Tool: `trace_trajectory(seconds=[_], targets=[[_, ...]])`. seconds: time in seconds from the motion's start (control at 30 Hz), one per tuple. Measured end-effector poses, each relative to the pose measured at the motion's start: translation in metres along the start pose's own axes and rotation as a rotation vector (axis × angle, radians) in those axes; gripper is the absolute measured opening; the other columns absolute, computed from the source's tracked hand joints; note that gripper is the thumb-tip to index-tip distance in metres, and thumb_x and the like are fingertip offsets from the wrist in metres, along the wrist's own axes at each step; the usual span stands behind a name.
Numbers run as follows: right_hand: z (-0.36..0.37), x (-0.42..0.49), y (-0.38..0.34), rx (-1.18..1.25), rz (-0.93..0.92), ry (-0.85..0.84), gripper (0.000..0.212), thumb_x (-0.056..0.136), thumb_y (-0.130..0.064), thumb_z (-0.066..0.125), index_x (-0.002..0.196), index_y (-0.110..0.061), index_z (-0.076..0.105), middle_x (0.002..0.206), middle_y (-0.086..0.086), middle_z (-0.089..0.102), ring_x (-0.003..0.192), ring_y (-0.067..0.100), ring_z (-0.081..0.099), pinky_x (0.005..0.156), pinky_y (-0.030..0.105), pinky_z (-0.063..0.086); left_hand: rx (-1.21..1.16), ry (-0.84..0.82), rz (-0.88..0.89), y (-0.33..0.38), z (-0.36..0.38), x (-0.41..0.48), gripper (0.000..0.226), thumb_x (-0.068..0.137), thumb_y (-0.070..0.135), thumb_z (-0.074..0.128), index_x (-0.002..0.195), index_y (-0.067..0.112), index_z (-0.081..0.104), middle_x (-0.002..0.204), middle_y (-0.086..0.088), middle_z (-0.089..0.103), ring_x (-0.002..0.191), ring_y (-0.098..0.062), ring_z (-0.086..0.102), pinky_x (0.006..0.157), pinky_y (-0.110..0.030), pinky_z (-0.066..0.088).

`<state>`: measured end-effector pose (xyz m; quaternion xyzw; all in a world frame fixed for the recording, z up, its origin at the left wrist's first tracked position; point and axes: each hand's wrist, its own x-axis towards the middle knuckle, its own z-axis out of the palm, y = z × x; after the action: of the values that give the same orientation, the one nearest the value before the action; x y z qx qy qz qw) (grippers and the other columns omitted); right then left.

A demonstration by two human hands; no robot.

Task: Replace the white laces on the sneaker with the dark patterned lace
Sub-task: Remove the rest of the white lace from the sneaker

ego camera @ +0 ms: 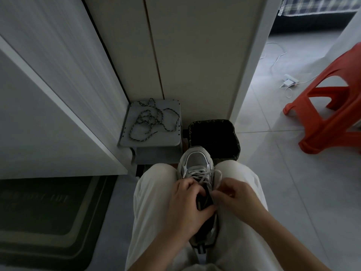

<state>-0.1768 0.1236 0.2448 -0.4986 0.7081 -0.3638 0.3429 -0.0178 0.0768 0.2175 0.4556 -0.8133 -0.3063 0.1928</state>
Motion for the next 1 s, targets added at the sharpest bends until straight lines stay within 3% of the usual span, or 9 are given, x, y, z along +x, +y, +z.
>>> trace_trajectory(seconds=[0.23,0.3,0.37,0.47,0.57,0.7,0.83,0.93,1.0], targets=[[0.003,0.003,0.005,-0.083,-0.056,0.082,0.028,0.087,-0.014,0.061,0.066,-0.027,0.048,0.056,-0.014,0.061,0.056,-0.002,0.057,0.056,0.009,0.040,0.002,-0.001,0.003,0.001,-0.001,0.004,0.047,0.064,0.064,0.053,0.090,0.026,0.060,0.105,0.020,0.037,0.113,0.000,0.029,0.092,-0.015,0.034],[-0.006,0.012,0.006,0.074,-0.008,0.157,0.019,0.092,-0.011,0.054,0.074,-0.020,0.052,0.064,-0.006,0.068,0.059,0.006,0.065,0.060,0.023,0.047,-0.001,-0.004,-0.006,0.003,0.000,0.005,0.047,0.062,0.065,0.052,0.089,0.027,0.060,0.104,0.019,0.038,0.112,-0.001,0.030,0.093,-0.016,0.033],[-0.013,0.016,0.006,0.207,0.019,0.225,0.017,0.094,-0.010,0.050,0.079,-0.016,0.056,0.066,0.004,0.070,0.060,0.017,0.068,0.058,0.028,0.047,0.002,-0.006,-0.012,0.005,0.000,0.005,0.046,0.062,0.066,0.053,0.088,0.029,0.059,0.104,0.020,0.038,0.110,0.000,0.029,0.093,-0.016,0.033],[-0.007,0.009,0.011,0.197,0.051,0.101,0.014,0.088,-0.016,0.061,0.075,-0.020,0.062,0.067,0.001,0.070,0.061,0.012,0.066,0.058,0.025,0.049,0.000,0.008,-0.009,0.003,0.001,0.003,0.043,0.063,0.061,0.059,0.088,0.027,0.059,0.103,0.020,0.039,0.108,0.001,0.029,0.092,-0.015,0.032],[0.007,-0.004,0.014,0.131,0.052,-0.029,0.016,0.080,-0.017,0.072,0.069,-0.026,0.065,0.066,-0.012,0.069,0.061,-0.001,0.063,0.058,0.010,0.045,-0.008,0.011,-0.001,0.001,0.000,0.002,0.038,0.065,0.054,0.068,0.089,0.026,0.061,0.104,0.018,0.039,0.109,0.000,0.031,0.093,-0.015,0.032],[0.007,0.000,0.012,0.116,0.019,0.054,0.023,0.087,-0.009,0.062,0.070,-0.023,0.059,0.062,-0.006,0.066,0.057,0.002,0.058,0.057,0.014,0.043,-0.037,-0.012,-0.003,0.000,-0.005,0.004,0.036,0.066,0.047,0.077,0.092,0.024,0.064,0.104,0.019,0.039,0.108,0.004,0.029,0.092,-0.008,0.026],[-0.016,0.015,0.011,0.495,0.160,0.310,0.018,0.094,-0.008,0.051,0.078,-0.012,0.056,0.066,0.003,0.069,0.051,0.014,0.060,0.048,0.018,0.044,-0.048,-0.035,-0.003,0.000,-0.012,0.007,0.035,0.069,0.042,0.078,0.093,0.021,0.067,0.105,0.017,0.044,0.107,0.003,0.032,0.094,-0.012,0.029],[-0.014,0.007,0.018,0.370,0.131,0.152,0.015,0.090,-0.013,0.058,0.077,-0.009,0.063,0.065,0.002,0.068,0.055,0.011,0.060,0.057,0.022,0.048,-0.069,-0.039,-0.004,0.000,-0.013,0.003,0.029,0.071,0.033,0.079,0.093,0.018,0.067,0.106,0.016,0.045,0.107,0.002,0.034,0.092,-0.003,0.025],[-0.007,-0.002,0.019,0.168,0.081,0.005,0.011,0.084,-0.019,0.067,0.073,-0.021,0.067,0.068,-0.004,0.068,0.062,0.003,0.059,0.062,0.016,0.046,-0.075,-0.038,0.005,-0.003,-0.014,0.002,0.028,0.072,0.029,0.079,0.094,0.018,0.068,0.107,0.016,0.045,0.107,0.003,0.033,0.091,0.002,0.021]])
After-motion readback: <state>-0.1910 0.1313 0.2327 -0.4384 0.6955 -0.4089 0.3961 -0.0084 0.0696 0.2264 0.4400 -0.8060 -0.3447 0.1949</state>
